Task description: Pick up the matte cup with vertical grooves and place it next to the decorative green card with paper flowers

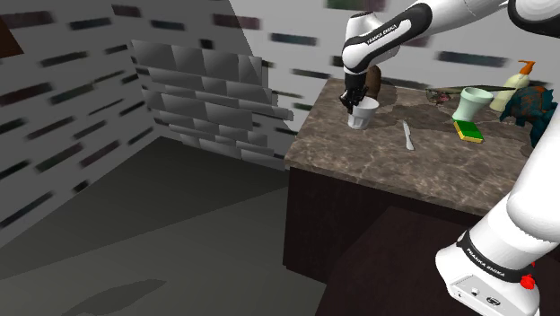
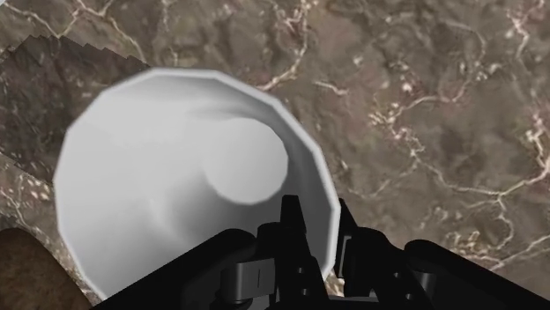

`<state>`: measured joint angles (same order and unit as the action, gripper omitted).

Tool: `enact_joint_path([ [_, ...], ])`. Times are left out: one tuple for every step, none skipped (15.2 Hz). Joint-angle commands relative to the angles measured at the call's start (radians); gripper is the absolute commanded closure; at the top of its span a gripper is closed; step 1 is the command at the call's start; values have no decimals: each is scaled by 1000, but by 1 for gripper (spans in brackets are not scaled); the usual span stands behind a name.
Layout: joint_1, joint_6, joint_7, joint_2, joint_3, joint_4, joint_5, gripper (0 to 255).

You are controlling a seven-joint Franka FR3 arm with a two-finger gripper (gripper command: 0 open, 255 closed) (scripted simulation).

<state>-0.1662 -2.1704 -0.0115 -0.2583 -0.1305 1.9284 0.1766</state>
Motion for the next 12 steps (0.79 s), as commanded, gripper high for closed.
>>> enact_joint_path([
  [0,12,-2,6,0,-5,0,255],
  [0,23,-4,12,0,-11,-1,255],
  [1,35,-5,18,0,-17,-1,255],
  [1,47,-7,24,0,-23,-1,255],
  [1,59,-9,30,0,-29,-2,255],
  [2,71,-11,35,0,-36,-2,255],
  [2,83,-12,40,0,-43,-3,255],
  [2,95,-14,46,0,-50,-3,255],
  [2,107,-16,50,0,-57,-4,255],
  [3,119,-18,55,1,-64,-4,255],
  [3,131,-20,60,1,-72,-4,255],
  [3,143,-21,64,1,-80,-5,255],
])
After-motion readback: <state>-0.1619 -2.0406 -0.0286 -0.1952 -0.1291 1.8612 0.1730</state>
